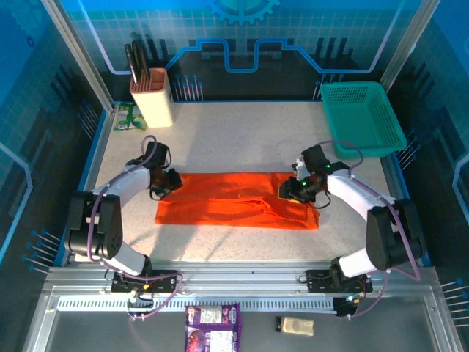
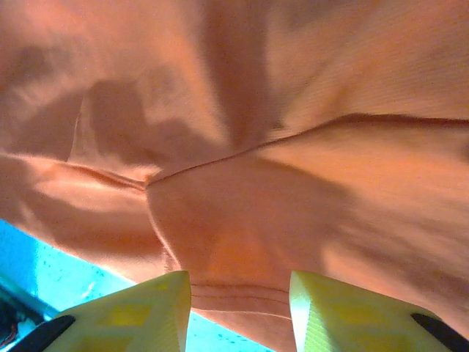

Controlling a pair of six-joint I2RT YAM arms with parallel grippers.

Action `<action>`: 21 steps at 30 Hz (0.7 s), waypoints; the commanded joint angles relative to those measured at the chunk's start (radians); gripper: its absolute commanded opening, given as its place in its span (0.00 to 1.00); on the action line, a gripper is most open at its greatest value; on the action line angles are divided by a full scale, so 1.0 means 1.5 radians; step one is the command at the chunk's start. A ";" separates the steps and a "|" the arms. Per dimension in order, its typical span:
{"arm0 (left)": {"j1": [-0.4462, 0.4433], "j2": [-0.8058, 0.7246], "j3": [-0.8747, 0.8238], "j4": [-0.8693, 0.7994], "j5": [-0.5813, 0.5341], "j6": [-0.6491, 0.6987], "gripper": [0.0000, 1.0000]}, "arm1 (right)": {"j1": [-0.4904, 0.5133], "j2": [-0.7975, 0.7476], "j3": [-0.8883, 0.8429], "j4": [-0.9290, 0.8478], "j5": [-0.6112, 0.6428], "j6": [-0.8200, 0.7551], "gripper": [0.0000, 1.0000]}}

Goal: Fold the inside-out t-shirt

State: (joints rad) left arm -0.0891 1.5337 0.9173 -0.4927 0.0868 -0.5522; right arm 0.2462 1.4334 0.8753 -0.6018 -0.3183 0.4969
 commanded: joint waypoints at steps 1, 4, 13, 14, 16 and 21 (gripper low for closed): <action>-0.062 -0.026 0.057 -0.023 0.027 -0.015 0.22 | -0.045 -0.061 -0.031 -0.035 0.055 -0.012 0.43; -0.152 -0.006 0.096 -0.010 0.063 -0.040 0.28 | -0.097 -0.086 -0.052 -0.028 0.055 -0.022 0.42; -0.410 0.140 0.224 0.011 0.108 -0.123 0.39 | -0.145 -0.103 -0.114 -0.031 -0.028 -0.023 0.39; -0.425 0.159 0.238 0.007 0.104 -0.130 0.40 | -0.143 -0.110 -0.125 -0.030 -0.030 -0.016 0.38; -0.454 0.193 0.262 -0.003 0.102 -0.142 0.41 | -0.139 -0.124 -0.148 -0.028 -0.032 -0.001 0.38; -0.487 0.243 0.291 -0.004 0.108 -0.149 0.44 | -0.136 -0.126 -0.193 -0.002 -0.031 0.010 0.37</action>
State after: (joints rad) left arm -0.8108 1.8744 1.3109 -0.4679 0.2214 -0.7433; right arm 0.0364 1.2495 0.6155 -0.6163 -0.3359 0.4915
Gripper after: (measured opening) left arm 0.434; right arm 0.375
